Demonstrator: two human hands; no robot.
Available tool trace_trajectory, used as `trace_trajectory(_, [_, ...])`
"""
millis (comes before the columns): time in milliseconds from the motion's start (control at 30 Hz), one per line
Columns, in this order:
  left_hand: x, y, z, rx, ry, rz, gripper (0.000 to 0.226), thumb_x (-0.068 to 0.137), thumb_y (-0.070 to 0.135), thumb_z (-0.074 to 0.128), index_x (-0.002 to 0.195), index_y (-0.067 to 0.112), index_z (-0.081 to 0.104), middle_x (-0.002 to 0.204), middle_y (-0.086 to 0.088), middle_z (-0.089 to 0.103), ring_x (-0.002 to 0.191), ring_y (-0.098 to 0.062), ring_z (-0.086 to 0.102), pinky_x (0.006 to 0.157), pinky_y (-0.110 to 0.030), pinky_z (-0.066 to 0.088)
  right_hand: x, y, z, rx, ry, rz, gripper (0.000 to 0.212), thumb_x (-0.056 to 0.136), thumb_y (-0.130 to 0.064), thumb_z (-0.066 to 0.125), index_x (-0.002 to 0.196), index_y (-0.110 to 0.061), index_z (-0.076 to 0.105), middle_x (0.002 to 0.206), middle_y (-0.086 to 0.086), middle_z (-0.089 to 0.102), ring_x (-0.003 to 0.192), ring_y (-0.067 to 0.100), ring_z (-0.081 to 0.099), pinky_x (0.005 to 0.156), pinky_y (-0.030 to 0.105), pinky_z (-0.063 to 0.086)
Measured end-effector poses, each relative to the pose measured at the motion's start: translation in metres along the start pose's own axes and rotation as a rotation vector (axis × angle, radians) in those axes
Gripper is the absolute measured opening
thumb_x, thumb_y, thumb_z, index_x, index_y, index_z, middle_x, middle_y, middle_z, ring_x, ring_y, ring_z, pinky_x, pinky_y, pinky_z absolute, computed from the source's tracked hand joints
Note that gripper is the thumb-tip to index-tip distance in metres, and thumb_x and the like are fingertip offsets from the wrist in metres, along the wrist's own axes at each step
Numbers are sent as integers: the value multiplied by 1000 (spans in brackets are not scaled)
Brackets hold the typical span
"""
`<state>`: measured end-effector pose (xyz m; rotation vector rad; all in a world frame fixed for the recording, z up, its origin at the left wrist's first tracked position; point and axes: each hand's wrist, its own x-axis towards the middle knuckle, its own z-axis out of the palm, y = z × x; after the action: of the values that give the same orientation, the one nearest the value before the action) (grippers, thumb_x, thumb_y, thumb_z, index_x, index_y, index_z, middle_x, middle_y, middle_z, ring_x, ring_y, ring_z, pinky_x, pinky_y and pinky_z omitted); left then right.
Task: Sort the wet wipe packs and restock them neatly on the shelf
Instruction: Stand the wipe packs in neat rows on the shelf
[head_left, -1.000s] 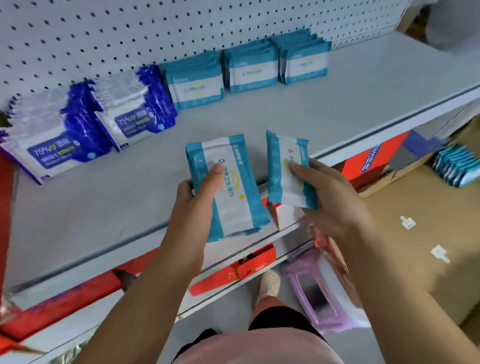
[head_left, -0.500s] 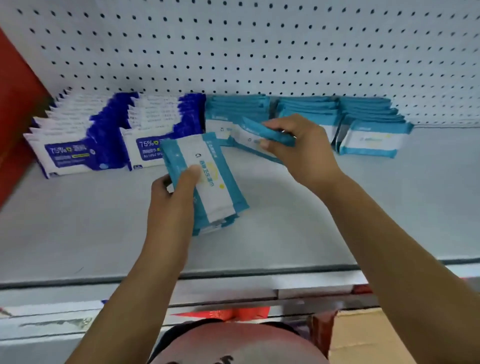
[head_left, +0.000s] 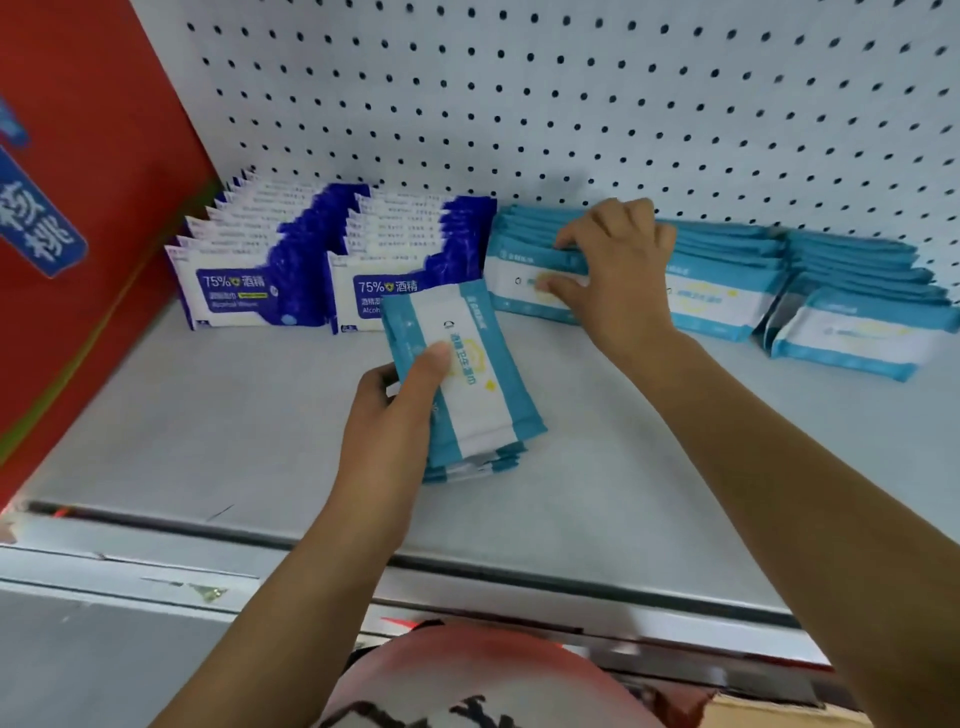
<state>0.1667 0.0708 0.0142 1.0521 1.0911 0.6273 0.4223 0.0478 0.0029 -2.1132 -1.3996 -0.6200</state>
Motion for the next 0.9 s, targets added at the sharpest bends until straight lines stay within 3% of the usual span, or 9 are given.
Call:
trace_trajectory(100, [1,0,-3,-10,-17,-12,51,91,53,68,129,20,60,102,5,80,89,-14,78,71,-32,60,-4,-14,-6,48,8,107,48,72,-42,83,109,-19,63,113,1,57,108,24,45,82,29,19])
trace_trajectory(200, [0,0,-3,-15,-34,-9,53,91,52,68,131,20,59,103,5,80,90,-15,78,72,-34,60,-16,-39,-37,354,-2,292,34,83,-40,78,106,-21,61,104,-7,60,96,12,52,79,23,36])
trace_trajectory(267, [-1,1,-1,-9,-46,4,55,89,54,69,131,22,57,100,7,80,88,-13,78,71,-33,60,-28,-57,-63,513,-181,433,23,91,-47,68,96,-25,62,90,-13,63,81,3,55,70,15,40])
trace_trajectory(367, [-3,4,10,14,-96,34,67,79,64,69,131,24,57,101,9,80,87,-10,78,70,-30,61,-50,-75,-92,661,-498,536,41,82,-66,64,95,-26,63,86,-7,70,77,6,65,68,20,53])
trace_trajectory(467, [-4,5,27,66,-185,58,84,63,76,62,131,27,57,110,9,77,89,-8,77,71,-27,63,-66,-77,-106,744,-590,605,42,76,-59,74,100,-26,64,90,-10,74,78,4,70,68,22,59])
trace_trajectory(533, [-5,4,38,90,-230,73,86,60,80,60,130,30,57,113,12,75,95,-7,76,78,-28,62,-70,-68,-113,781,-559,669,33,82,-49,74,104,-25,65,90,-11,77,79,4,73,72,26,61])
trace_trajectory(633, [-1,4,52,54,-275,74,72,72,70,69,131,30,59,114,13,76,100,-8,75,89,-35,60,-73,-44,-125,860,-499,796,33,88,-41,72,112,-21,64,93,-6,78,85,13,75,84,38,61])
trace_trajectory(767, [9,1,72,10,-304,129,38,90,38,75,124,28,62,103,14,78,89,-2,75,68,-20,59,-73,-7,-134,849,-334,847,27,90,-31,72,112,-19,61,101,-2,77,89,14,74,88,43,58])
trace_trajectory(900, [17,-11,83,-9,-314,238,34,94,24,72,126,23,59,102,20,76,96,-2,73,74,-19,58,-66,32,-137,513,-176,758,21,92,-26,71,96,-30,52,107,-1,73,93,19,71,83,44,58])
